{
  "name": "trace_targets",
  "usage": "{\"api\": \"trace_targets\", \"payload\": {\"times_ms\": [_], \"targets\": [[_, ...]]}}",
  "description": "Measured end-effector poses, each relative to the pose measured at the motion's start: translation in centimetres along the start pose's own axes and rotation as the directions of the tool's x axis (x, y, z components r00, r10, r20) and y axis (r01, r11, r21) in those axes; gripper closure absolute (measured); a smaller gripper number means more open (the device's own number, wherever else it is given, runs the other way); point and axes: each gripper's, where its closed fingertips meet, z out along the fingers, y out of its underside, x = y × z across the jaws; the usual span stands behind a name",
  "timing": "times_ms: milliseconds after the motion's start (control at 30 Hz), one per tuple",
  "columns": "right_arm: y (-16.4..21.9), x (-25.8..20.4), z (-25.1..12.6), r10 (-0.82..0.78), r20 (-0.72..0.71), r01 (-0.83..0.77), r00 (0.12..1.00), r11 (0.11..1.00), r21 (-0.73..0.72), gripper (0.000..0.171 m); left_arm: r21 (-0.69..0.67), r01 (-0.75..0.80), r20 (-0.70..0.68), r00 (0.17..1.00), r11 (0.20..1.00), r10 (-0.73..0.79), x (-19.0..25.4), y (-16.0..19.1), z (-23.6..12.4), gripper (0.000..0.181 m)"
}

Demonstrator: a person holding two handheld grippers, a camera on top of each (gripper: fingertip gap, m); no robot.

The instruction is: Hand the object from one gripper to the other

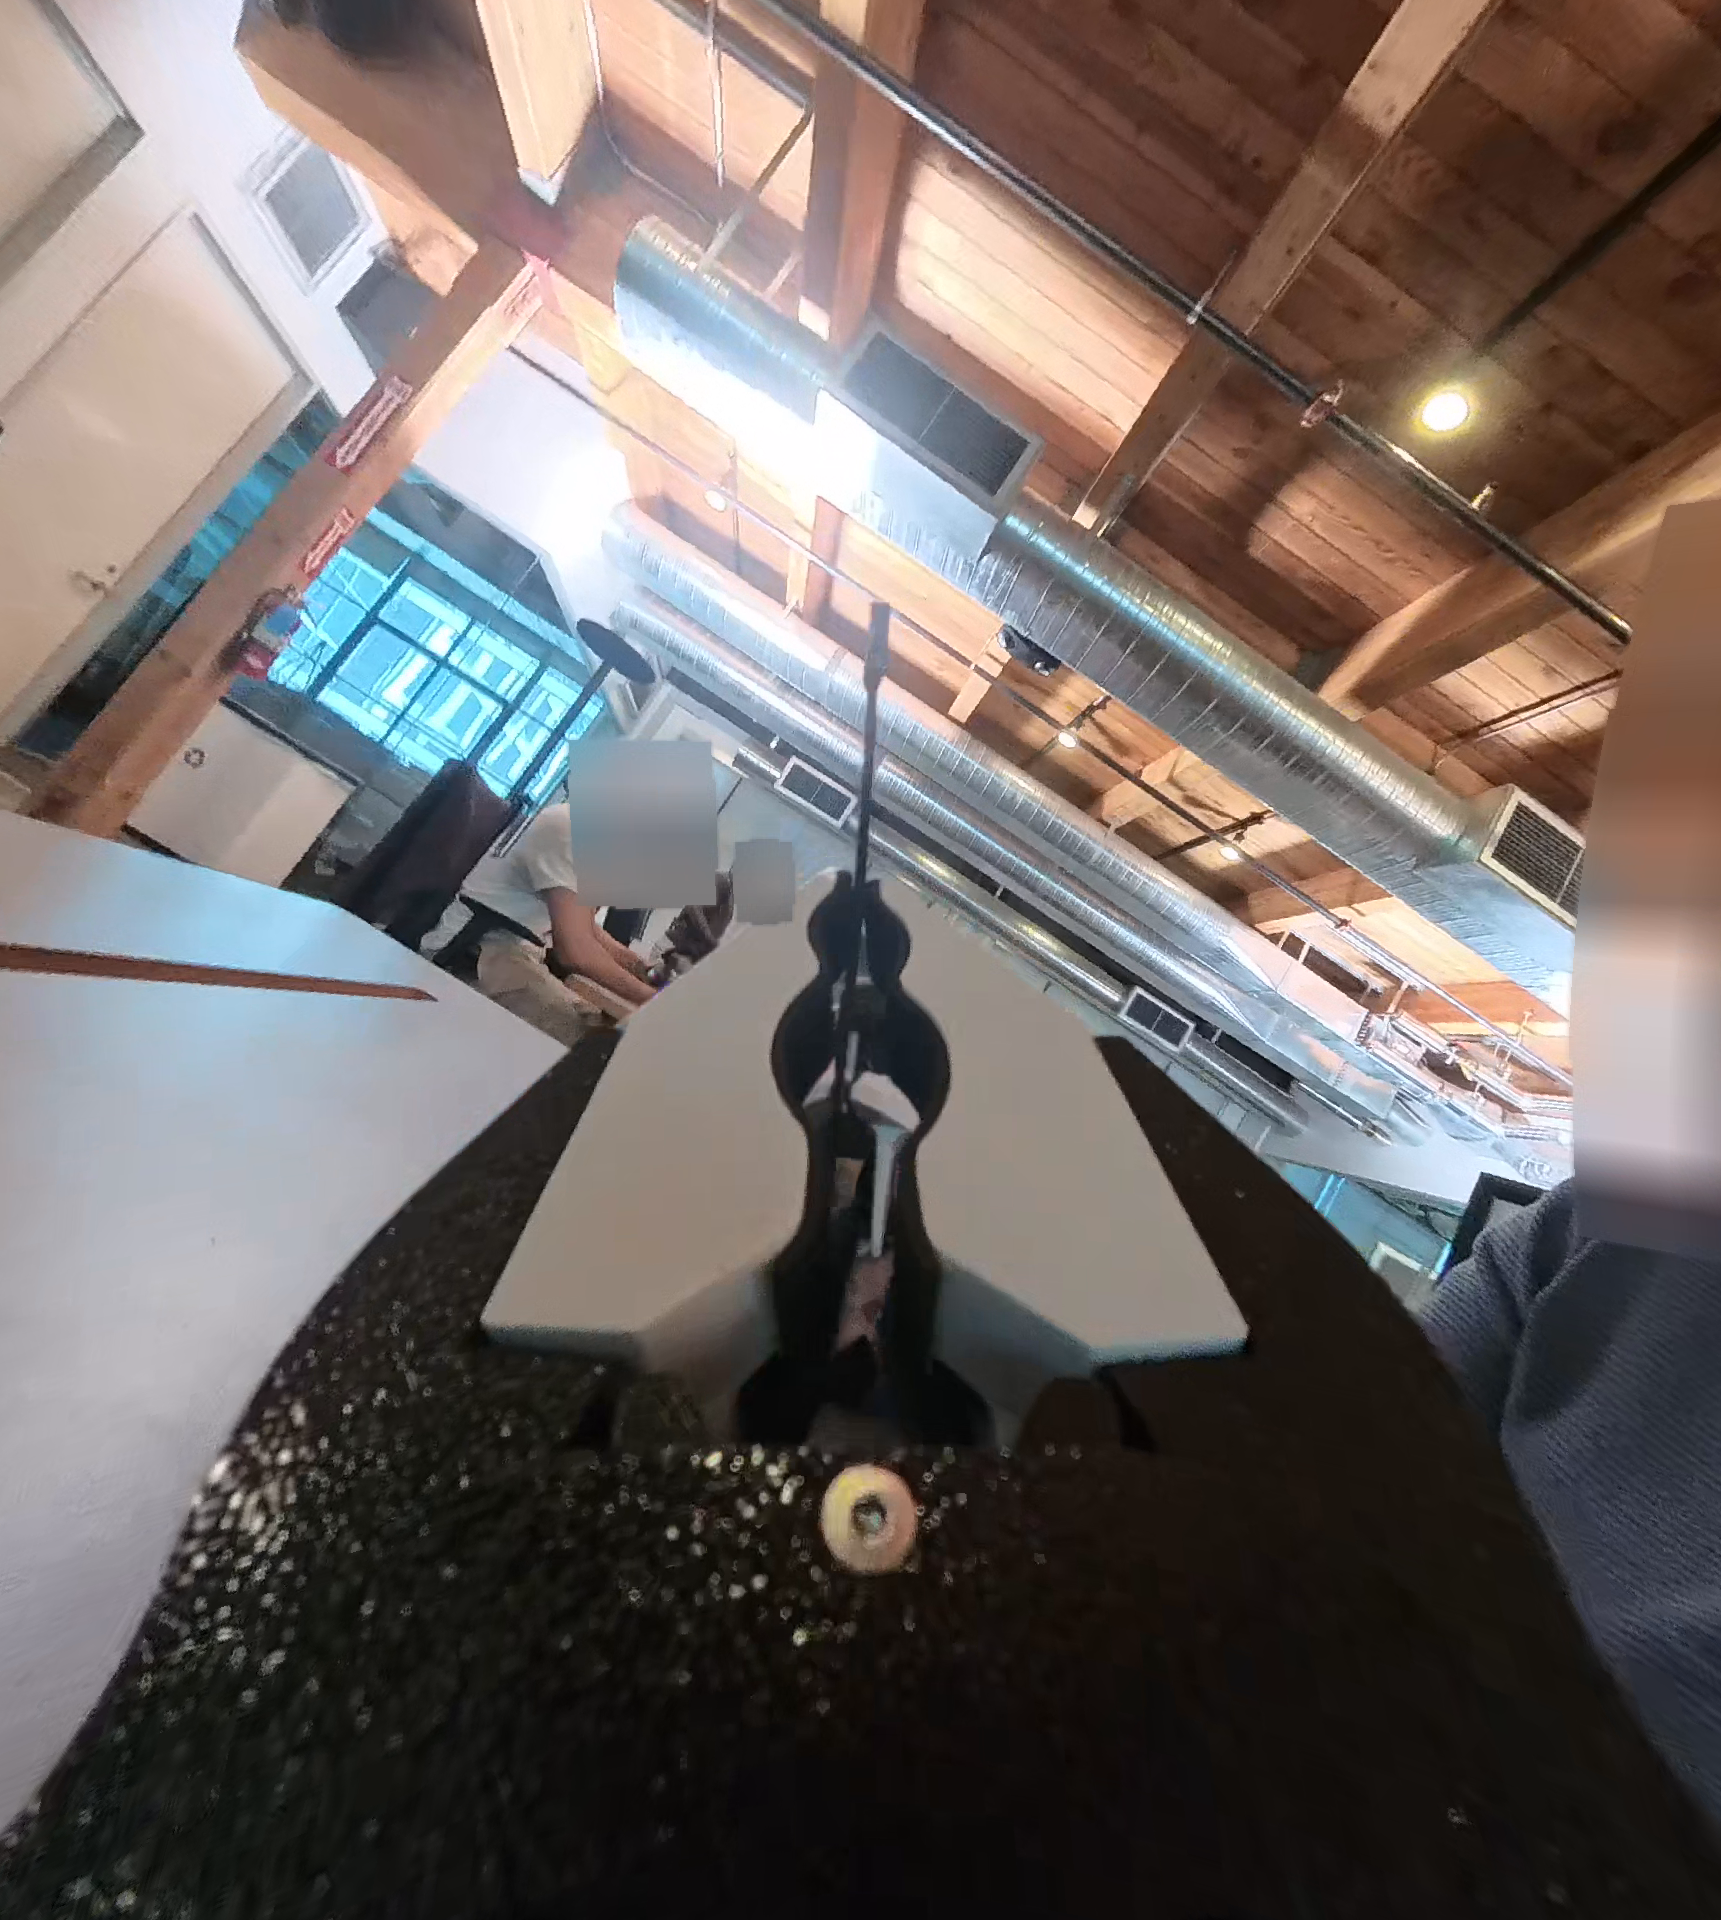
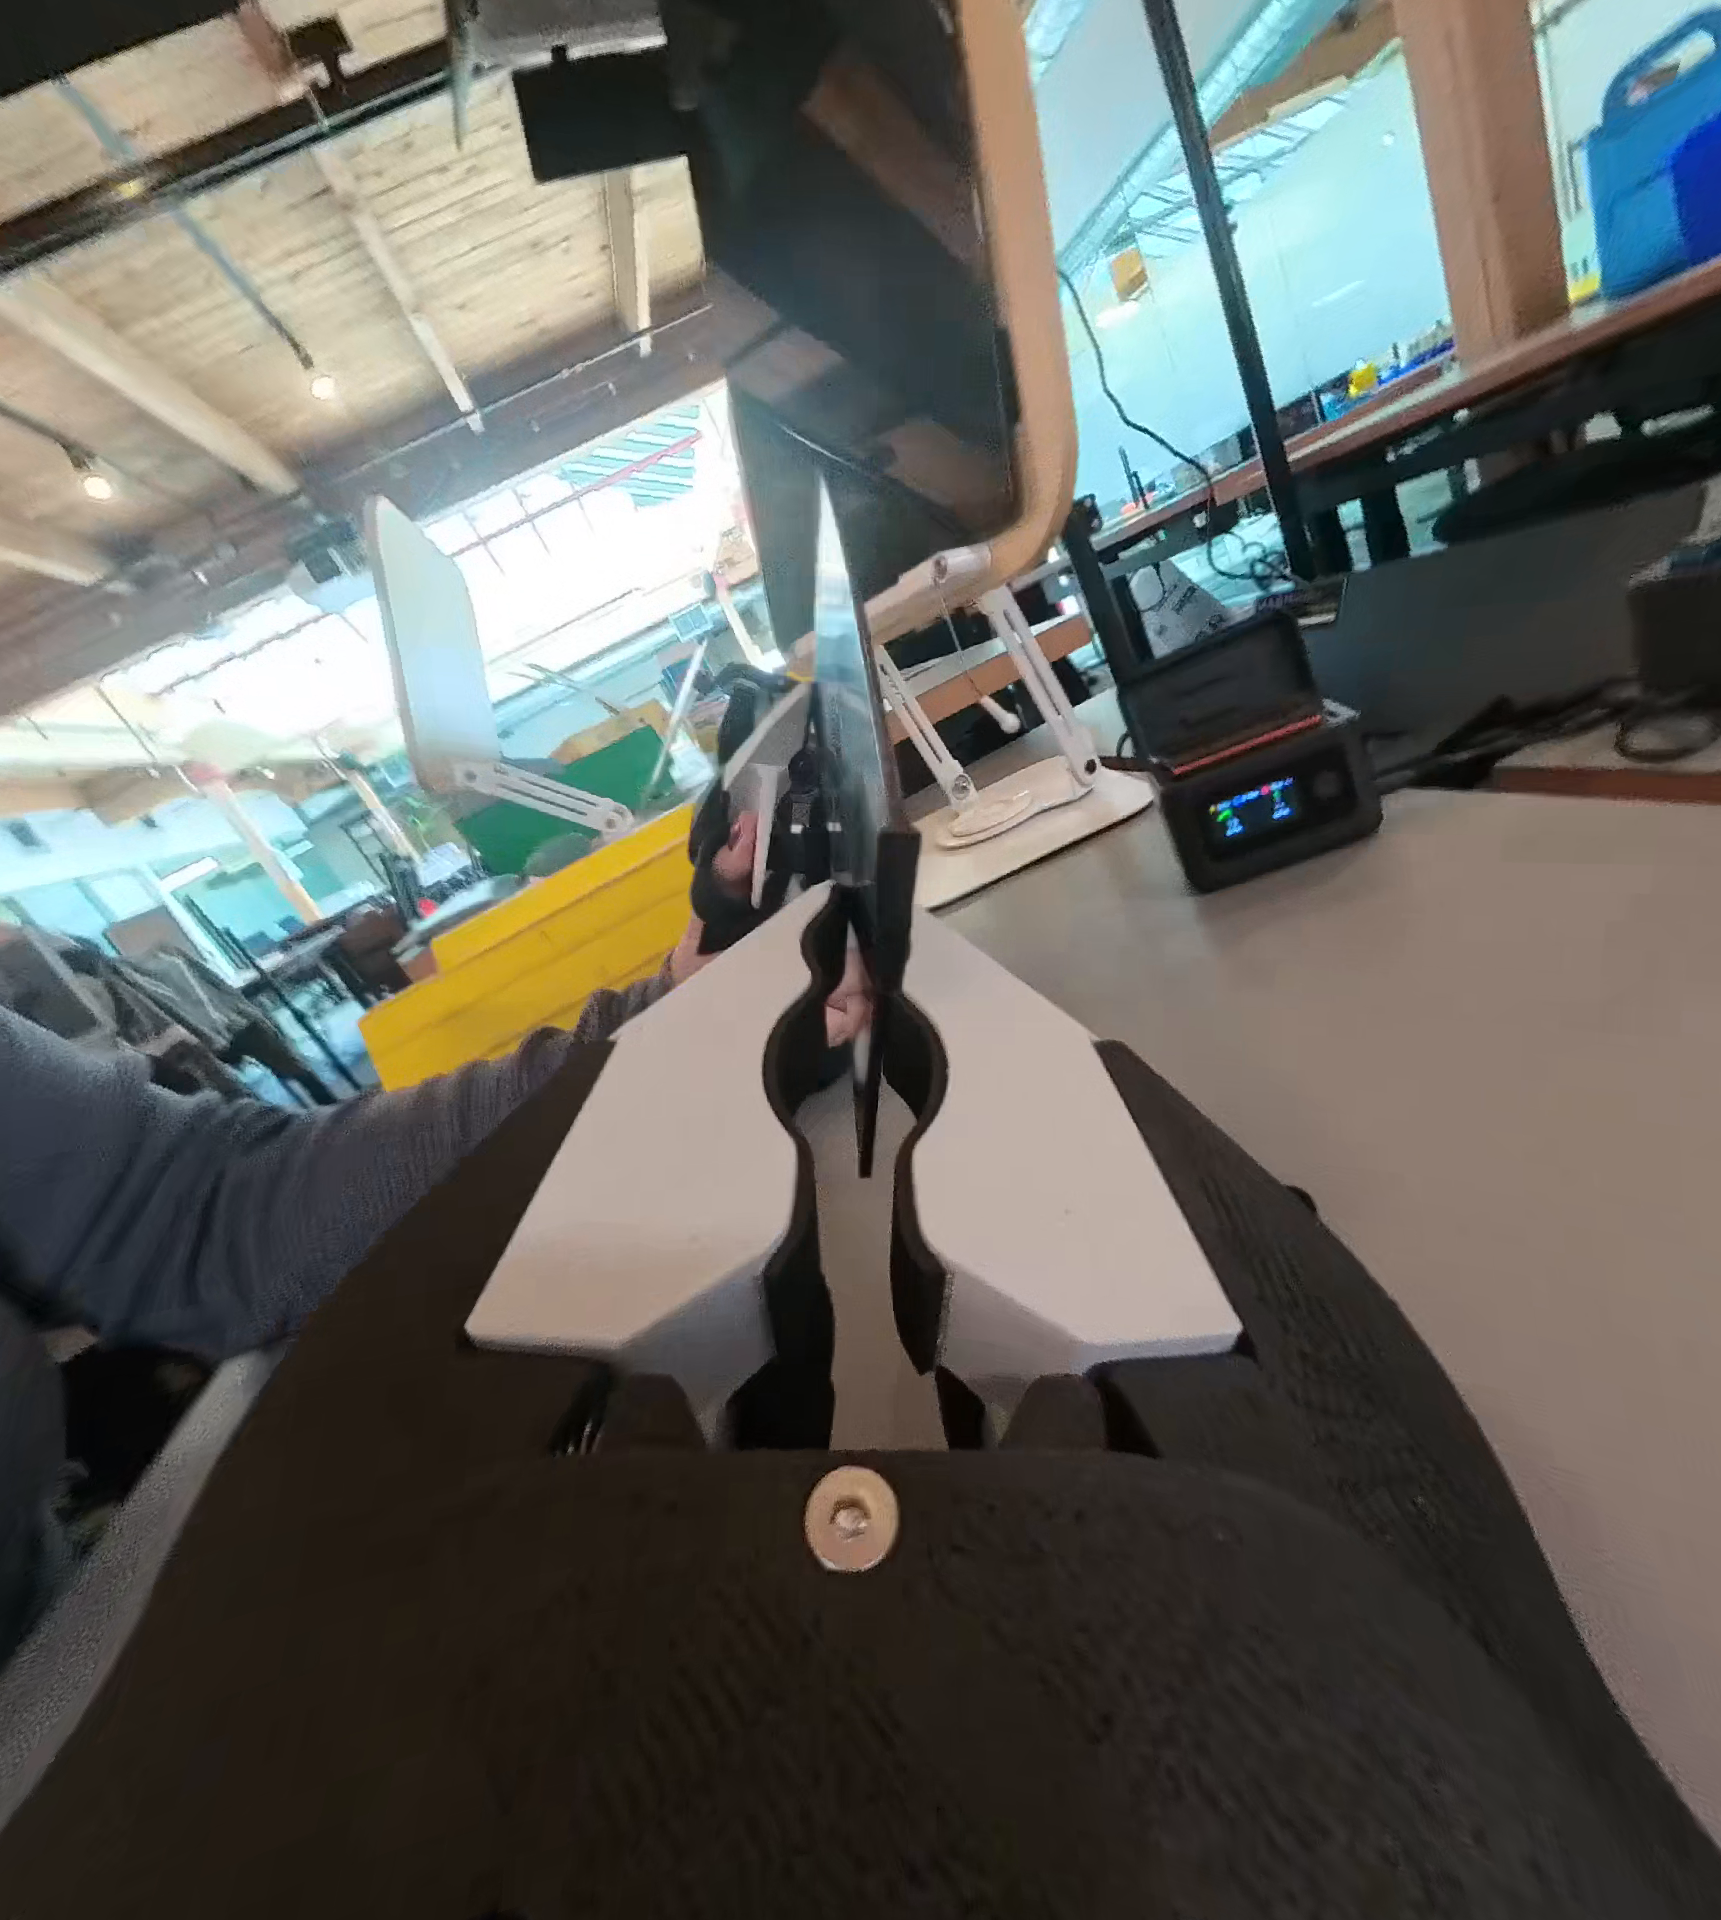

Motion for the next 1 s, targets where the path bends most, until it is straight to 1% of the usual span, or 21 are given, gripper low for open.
{"api": "trace_targets", "payload": {"times_ms": [33,67,100,133,200,233,300,367,433,467,500,533,633,667,733,767,867,900,933,967,1000], "targets": [[-0.1,-0.1,-0.1,-0.055,-0.022,0.055,0.998,0.998,-0.002,0.171,-0.006,0.010,0.012,1.000,1.000,-0.010,-0.2,0.1,0.0,0.181],[-0.2,-0.2,-0.2,-0.124,-0.042,0.124,0.991,0.992,-0.005,0.171,-0.007,0.010,0.052,0.999,1.000,-0.010,-0.7,0.1,0.1,0.177],[-0.1,-0.2,-0.2,-0.189,-0.071,0.188,0.979,0.982,-0.013,0.171,-0.011,0.006,0.084,0.996,1.000,-0.005,-1.1,0.3,0.1,0.166],[0.0,-0.2,-0.3,-0.268,-0.108,0.267,0.957,0.963,-0.027,0.171,-0.018,0.008,0.102,0.995,1.000,-0.006,-1.3,0.4,0.1,0.151],[0.0,0.0,-0.4,-0.443,-0.196,0.440,0.875,0.896,-0.062,0.171,-0.026,0.032,0.135,0.990,0.999,-0.028,-1.9,0.6,0.1,0.134],[-0.2,0.3,-0.5,-0.528,-0.257,0.526,0.809,0.847,-0.084,0.171,-0.025,0.053,0.137,0.989,0.998,-0.049,-2.0,0.6,0.1,0.126],[-1.1,1.2,-1.0,-0.686,-0.389,0.686,0.615,0.709,-0.166,0.171,-0.024,0.115,0.126,0.986,0.993,-0.111,-2.2,0.6,0.0,0.115],[-1.7,1.6,-1.3,-0.810,-0.445,0.796,0.383,0.534,-0.287,0.171,-0.035,0.179,0.129,0.976,0.983,-0.173,-2.6,0.9,0.1,0.108],[-1.8,1.7,-1.2,-0.894,-0.434,0.838,0.110,0.318,-0.443,0.171,-0.074,0.222,0.124,0.969,0.972,-0.212,-2.7,1.6,0.4,0.105],[-1.7,1.6,-0.9,-0.920,-0.390,0.834,-0.042,0.182,-0.521,0.171,-0.103,0.235,0.121,0.967,0.966,-0.223,-2.6,2.1,0.7,0.103],[-1.1,1.4,-0.4,-0.936,-0.318,0.816,-0.150,0.064,-0.575,0.171,-0.131,0.248,0.120,0.965,0.960,-0.233,-2.6,2.6,0.9,0.101],[-0.3,1.2,0.3,-0.943,-0.251,0.799,-0.219,-0.025,-0.601,0.171,-0.155,0.261,0.122,0.962,0.953,-0.244,-2.5,3.1,1.1,0.098],[1.9,0.6,2.0,-0.927,-0.080,0.749,-0.366,-0.243,-0.617,0.171,-0.196,0.314,0.111,0.948,0.929,-0.298,-2.3,4.2,1.6,0.092],[2.1,0.0,2.4,-0.912,-0.060,0.740,-0.405,-0.288,-0.607,0.171,-0.201,0.337,0.122,0.940,0.920,-0.318,-2.4,4.6,1.7,0.092],[2.1,-1.1,3.0,-0.896,-0.066,0.745,-0.438,-0.321,-0.584,0.171,-0.213,0.384,0.155,0.921,0.898,-0.357,-3.0,5.2,1.8,0.099],[2.2,-1.4,3.3,-0.892,-0.058,0.745,-0.449,-0.338,-0.575,0.171,-0.223,0.401,0.135,0.915,0.889,-0.379,-2.7,5.3,1.9,0.105],[3.7,-1.6,3.9,-0.885,0.016,0.738,-0.466,-0.399,-0.545,0.171,-0.230,0.441,0.053,0.896,0.867,-0.442,-1.6,5.2,2.0,0.134],[3.9,-1.8,4.0,-0.886,0.016,0.745,-0.463,-0.400,-0.533,0.171,-0.227,0.447,0.065,0.893,0.865,-0.445,-1.7,5.2,2.0,0.146],[4.0,-2.2,4.2,-0.897,0.000,0.767,-0.442,-0.378,-0.518,0.168,-0.224,0.434,0.070,0.900,0.872,-0.430,-1.8,5.2,2.0,0.164],[4.1,-2.5,4.3,-0.918,-0.018,0.798,-0.397,-0.335,-0.501,0.158,-0.219,0.407,0.060,0.913,0.887,-0.404,-1.6,5.0,1.9,0.180],[4.3,-2.4,4.3,-0.941,-0.026,0.826,-0.337,-0.282,-0.488,0.148,-0.206,0.383,0.027,0.922,0.901,-0.386,-1.1,4.5,1.9,0.181]]}}
